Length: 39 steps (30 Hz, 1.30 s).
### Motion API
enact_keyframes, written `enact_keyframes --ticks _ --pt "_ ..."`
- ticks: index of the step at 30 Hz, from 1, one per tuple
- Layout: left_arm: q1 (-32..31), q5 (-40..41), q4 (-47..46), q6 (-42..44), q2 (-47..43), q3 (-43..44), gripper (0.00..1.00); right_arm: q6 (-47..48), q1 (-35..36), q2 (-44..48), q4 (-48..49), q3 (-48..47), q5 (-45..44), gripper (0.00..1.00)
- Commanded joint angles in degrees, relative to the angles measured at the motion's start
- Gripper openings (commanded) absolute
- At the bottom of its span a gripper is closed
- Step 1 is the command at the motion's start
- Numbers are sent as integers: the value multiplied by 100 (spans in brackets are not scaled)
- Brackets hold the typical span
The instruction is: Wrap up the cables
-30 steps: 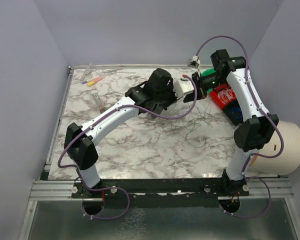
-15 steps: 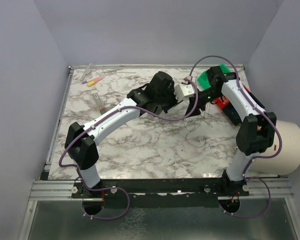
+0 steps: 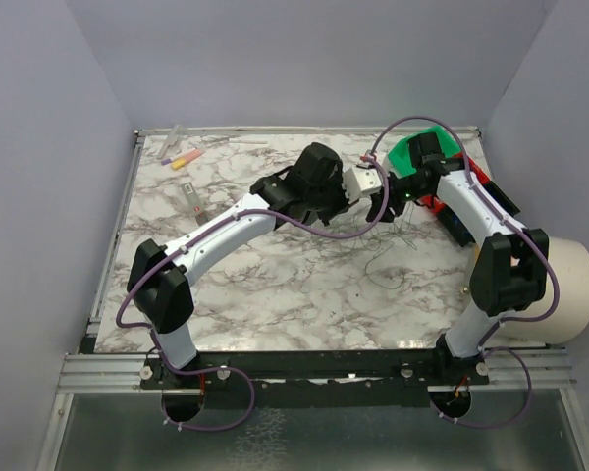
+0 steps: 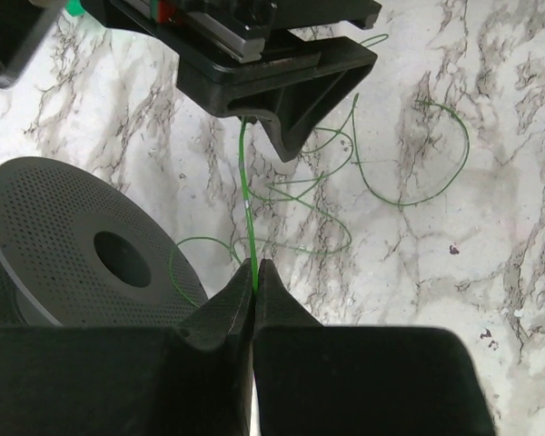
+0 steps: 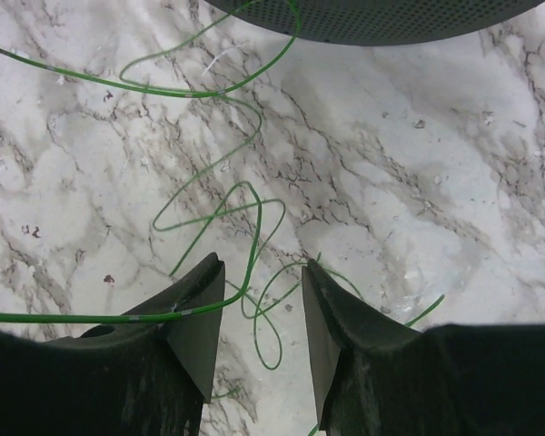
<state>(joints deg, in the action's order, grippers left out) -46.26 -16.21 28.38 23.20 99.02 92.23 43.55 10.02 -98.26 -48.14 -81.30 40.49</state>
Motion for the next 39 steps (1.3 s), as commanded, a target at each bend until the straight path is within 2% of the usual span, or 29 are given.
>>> enact_keyframes --ticks 1,4,13,21,24,26,27,29,31,33,39 --pt "-51 -222 -61 -44 -70 -158 0 -103 -22 209 571 102 213 45" --pt "-75 -234 -69 -52 -51 -202 0 -82 -17 228 640 114 556 44" --pt "-94 -195 -90 -61 -54 -300 0 240 -16 259 496 176 869 42" --pt "-103 -102 -105 -92 -32 -315 0 174 -24 689 1049 539 676 44" --pt "-98 -102 -105 -114 -32 -300 0 193 -23 719 1144 646 688 40" --pt "-99 -108 -107 -127 -33 -293 0 174 -21 681 1141 652 653 28" --pt "-100 -118 -106 -131 -38 -285 0 190 -13 658 1126 646 645 27" --pt "-100 -120 -110 -132 -33 -276 0 277 -10 629 1034 630 610 29" --pt "-102 -120 -113 -132 -32 -284 0 372 -9 612 886 586 559 39" --pt "-102 -124 -118 -127 -28 -297 0 409 -10 638 897 616 487 43" --pt "-104 -176 -114 -140 3 -284 0 388 -14 562 908 635 578 43"
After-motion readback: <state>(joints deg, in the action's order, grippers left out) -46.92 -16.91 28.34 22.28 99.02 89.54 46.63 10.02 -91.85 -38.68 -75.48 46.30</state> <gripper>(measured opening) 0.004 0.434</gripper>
